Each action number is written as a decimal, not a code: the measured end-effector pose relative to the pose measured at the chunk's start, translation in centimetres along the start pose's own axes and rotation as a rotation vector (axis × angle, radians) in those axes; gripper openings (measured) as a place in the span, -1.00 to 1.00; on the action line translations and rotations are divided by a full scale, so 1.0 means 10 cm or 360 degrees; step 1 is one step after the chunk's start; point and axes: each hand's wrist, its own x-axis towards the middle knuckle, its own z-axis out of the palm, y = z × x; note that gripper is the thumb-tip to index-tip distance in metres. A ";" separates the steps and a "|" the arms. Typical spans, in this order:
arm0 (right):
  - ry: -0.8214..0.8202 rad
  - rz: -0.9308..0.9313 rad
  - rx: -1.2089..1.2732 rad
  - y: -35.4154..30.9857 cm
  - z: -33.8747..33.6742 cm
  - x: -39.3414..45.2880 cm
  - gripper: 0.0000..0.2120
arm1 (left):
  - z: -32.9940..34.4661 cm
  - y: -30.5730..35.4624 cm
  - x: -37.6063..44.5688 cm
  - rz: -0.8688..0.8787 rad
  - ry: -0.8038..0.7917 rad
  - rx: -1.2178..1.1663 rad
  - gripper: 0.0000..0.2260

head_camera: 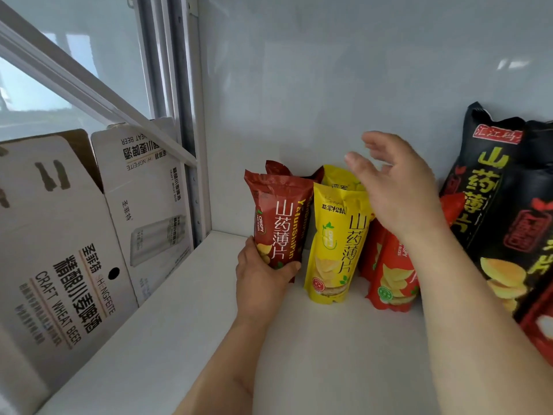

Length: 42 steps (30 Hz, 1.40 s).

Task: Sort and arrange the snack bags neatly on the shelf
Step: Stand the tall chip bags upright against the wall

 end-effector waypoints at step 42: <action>-0.0050 0.0862 -0.0120 0.83 0.98 -1.48 -0.13 | -0.37 -0.12 0.04 0.0036 -0.0445 0.0137 -0.29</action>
